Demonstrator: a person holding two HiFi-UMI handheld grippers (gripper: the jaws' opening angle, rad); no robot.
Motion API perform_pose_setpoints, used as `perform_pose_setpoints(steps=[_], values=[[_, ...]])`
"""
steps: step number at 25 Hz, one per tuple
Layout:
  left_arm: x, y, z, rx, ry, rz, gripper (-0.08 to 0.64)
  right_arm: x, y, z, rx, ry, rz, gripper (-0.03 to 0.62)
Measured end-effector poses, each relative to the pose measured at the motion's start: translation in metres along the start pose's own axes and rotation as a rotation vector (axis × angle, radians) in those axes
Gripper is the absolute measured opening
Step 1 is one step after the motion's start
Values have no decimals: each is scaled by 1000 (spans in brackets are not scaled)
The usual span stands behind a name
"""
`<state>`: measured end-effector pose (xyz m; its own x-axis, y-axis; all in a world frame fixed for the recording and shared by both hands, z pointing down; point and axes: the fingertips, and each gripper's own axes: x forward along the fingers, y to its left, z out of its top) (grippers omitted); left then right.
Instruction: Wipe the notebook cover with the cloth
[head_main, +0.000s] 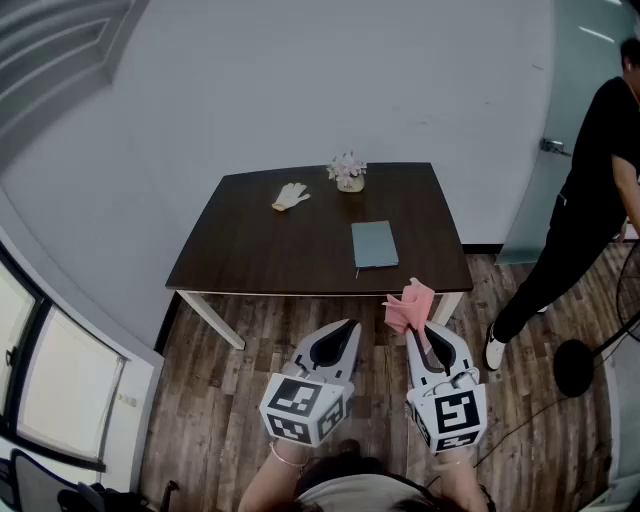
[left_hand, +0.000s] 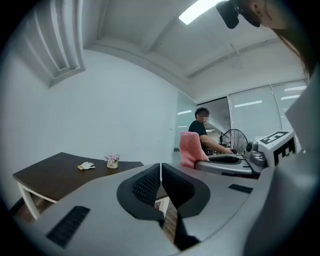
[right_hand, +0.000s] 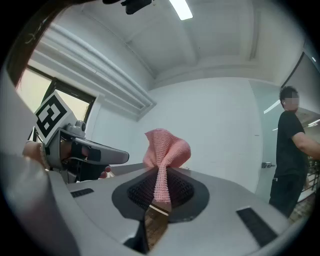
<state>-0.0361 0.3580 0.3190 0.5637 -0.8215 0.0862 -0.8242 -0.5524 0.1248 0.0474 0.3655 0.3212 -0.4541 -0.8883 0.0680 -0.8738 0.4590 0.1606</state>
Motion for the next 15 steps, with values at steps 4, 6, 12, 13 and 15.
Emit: perform_pose_setpoints(steps=[4, 6, 12, 13, 15], values=[[8, 15, -1, 1, 3, -9, 28, 16, 0, 0, 1, -4, -9, 43], [10, 22, -1, -2, 3, -13, 28, 23, 2, 2, 4, -20, -11, 46], [20, 48, 1, -7, 12, -38, 28, 51, 7, 6, -28, -10, -36, 43], [22, 53, 1, -8, 14, -43, 28, 55, 8, 7, -31, -5, -42, 43], [25, 63, 1, -10, 16, -51, 28, 66, 8, 7, -37, 7, -52, 42]])
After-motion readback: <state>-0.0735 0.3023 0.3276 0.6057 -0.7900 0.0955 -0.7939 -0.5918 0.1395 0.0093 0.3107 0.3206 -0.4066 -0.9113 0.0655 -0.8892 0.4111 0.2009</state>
